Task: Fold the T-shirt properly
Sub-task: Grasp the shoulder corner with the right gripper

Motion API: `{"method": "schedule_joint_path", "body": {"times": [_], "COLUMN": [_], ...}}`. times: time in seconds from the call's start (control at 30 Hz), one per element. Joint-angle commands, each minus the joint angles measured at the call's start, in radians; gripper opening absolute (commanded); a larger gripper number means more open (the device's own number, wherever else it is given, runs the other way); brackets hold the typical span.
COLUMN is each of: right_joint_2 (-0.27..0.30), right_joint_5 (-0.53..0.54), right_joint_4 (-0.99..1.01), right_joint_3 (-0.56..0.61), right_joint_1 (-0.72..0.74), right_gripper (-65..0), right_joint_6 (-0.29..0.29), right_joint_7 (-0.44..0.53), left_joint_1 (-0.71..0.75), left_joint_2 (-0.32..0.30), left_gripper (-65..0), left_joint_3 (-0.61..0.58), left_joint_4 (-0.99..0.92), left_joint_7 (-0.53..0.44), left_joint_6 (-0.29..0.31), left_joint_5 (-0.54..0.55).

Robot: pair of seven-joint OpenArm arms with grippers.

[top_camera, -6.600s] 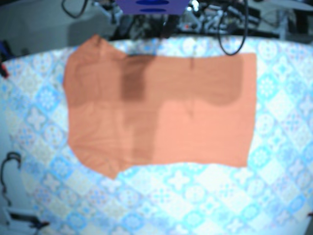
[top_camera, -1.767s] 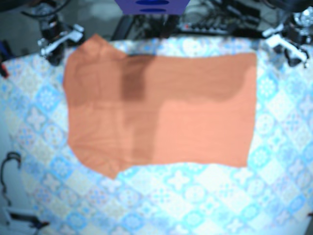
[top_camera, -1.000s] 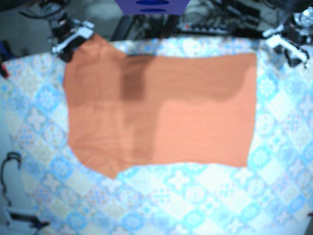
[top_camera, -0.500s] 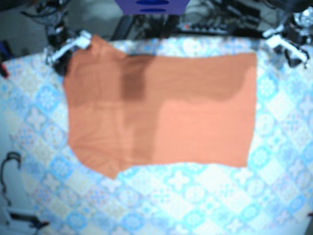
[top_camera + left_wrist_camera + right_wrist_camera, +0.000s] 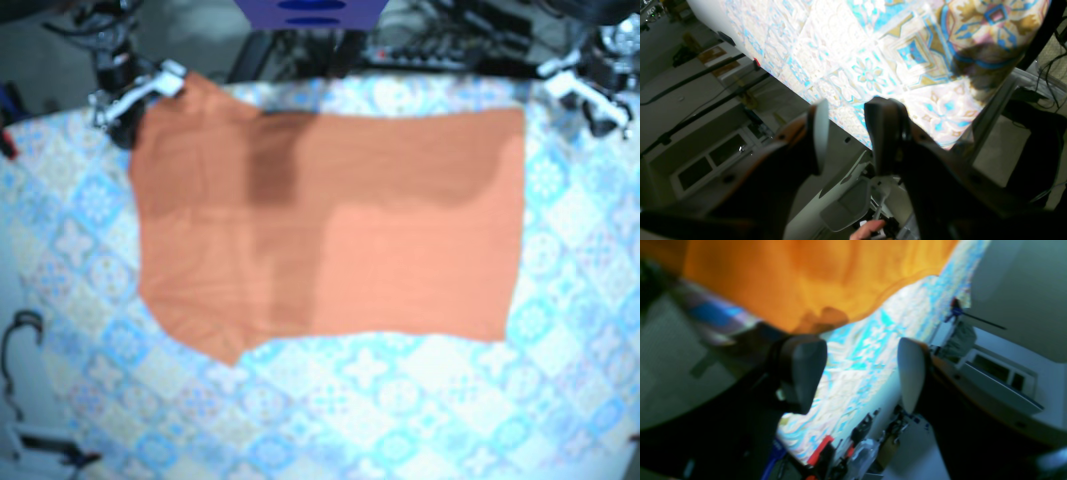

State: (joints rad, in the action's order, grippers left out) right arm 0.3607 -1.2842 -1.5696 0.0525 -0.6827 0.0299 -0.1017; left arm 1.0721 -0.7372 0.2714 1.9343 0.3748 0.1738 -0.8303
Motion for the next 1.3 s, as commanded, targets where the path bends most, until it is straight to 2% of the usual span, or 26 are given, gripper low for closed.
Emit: {"method": "schedule_joint_path", "body": {"times": [0.0, 0.4, 1.27], "right_joint_2": [0.011, 0.011, 0.007], "right_joint_5": [-0.004, 0.002, -0.005], "right_joint_4": [-0.004, 0.080, 0.057], "right_joint_3": [-0.003, -0.012, 0.063], "right_joint_1": [-0.001, 0.004, -0.002], "right_gripper": [-27.7, -27.9, -28.0], "right_joint_6": [0.021, 0.025, 0.026], "right_joint_7": [-0.003, -0.003, -0.005], "left_joint_1": [0.006, 0.006, 0.004], "left_joint_2": [-0.012, -0.012, -0.012], "left_gripper": [-42.5, -42.5, -42.5], "left_joint_3": [0.012, 0.012, 0.012], "left_joint_4": [0.009, 0.009, 0.009], "left_joint_7": [0.008, 0.008, 0.008], "left_joint_6": [-0.015, -0.015, -0.015], "left_joint_5": [-0.002, -0.002, -0.002]}}
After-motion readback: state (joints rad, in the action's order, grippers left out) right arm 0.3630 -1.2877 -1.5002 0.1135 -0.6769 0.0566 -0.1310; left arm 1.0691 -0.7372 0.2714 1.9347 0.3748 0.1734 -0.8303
